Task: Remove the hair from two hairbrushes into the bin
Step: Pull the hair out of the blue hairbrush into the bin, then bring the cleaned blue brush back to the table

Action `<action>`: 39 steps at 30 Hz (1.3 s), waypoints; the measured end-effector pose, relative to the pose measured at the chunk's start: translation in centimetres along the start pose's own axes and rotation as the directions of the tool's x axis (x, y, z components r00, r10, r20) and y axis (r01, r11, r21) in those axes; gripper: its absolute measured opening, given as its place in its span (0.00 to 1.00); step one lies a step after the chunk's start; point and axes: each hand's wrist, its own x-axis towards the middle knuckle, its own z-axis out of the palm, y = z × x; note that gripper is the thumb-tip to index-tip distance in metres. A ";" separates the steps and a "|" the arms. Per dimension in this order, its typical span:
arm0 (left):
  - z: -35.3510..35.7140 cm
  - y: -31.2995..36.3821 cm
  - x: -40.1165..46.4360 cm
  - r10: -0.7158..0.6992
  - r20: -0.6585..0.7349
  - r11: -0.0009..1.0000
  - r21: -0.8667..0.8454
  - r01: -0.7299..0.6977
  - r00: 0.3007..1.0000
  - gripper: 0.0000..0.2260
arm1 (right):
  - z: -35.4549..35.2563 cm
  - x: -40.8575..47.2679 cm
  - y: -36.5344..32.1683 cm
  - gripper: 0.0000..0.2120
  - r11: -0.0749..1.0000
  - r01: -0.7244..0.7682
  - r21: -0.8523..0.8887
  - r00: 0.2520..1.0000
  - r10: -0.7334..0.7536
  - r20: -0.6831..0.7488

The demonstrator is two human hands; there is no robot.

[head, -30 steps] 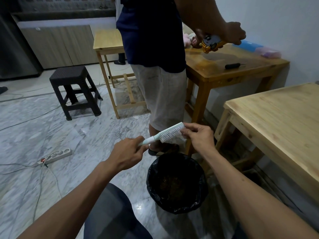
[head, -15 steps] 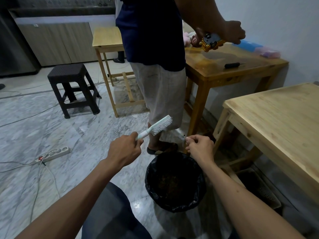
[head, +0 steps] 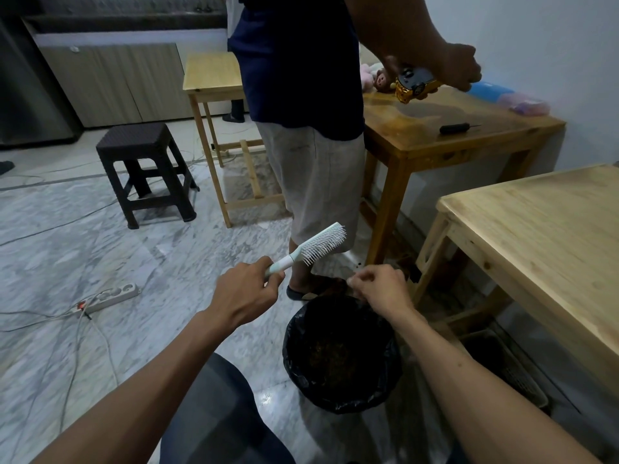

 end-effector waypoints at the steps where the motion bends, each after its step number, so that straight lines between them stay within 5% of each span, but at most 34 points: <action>1: 0.0 0.1 0.0 -0.002 0.000 1.000 0.001 0.002 1.000 0.11 | -0.2 -0.2 -0.3 0.12 0.998 0.001 -0.065 0.999 0.001 0.032; 9: 0.3 1.0 -0.2 -0.008 0.031 1.000 -0.026 0.009 0.999 0.11 | -1.0 -1.4 -1.8 0.11 0.960 0.074 -0.270 0.997 -0.067 0.034; 12: 0.1 1.3 0.0 -0.014 0.028 1.000 -0.017 0.015 1.000 0.10 | -1.0 -0.9 -2.4 0.25 0.957 -0.028 -0.288 0.999 0.033 0.010; 14: 0.0 1.6 0.0 -0.035 0.034 0.998 -0.044 0.036 0.999 0.09 | -1.2 -0.4 -2.8 0.30 0.981 -0.059 -0.184 0.994 0.075 0.081; 16: -0.1 2.2 -0.3 -0.073 0.062 0.989 -0.126 0.080 0.995 0.08 | -1.3 0.2 -3.4 0.25 0.980 -0.109 0.168 0.969 0.068 0.236; 18: 0.1 3.0 -0.7 -0.104 0.122 0.952 -0.276 0.134 0.987 0.08 | -1.3 0.5 -4.0 0.19 0.841 -0.206 0.500 0.947 0.043 0.318; 21: 0.3 4.2 -1.3 -0.079 0.195 0.878 -0.451 0.161 0.978 0.08 | -1.7 0.6 -4.9 0.12 0.674 -0.204 0.710 0.964 0.012 0.265; 25: 0.1 5.4 -1.2 0.020 0.203 0.850 -0.518 0.090 0.979 0.08 | -3.6 0.5 -5.8 0.16 0.565 -0.164 0.809 0.983 0.020 0.185; 36: -3.8 14.5 3.5 0.290 0.012 0.809 -0.537 -0.239 0.957 0.18 | -16.1 -0.6 -7.2 0.07 0.559 0.079 0.826 0.990 0.056 -0.133; 39: -4.2 18.2 5.0 0.378 -0.009 0.776 -0.542 -0.323 0.926 0.21 | -20.3 -0.8 -6.1 0.11 0.570 0.106 0.815 0.975 0.101 -0.198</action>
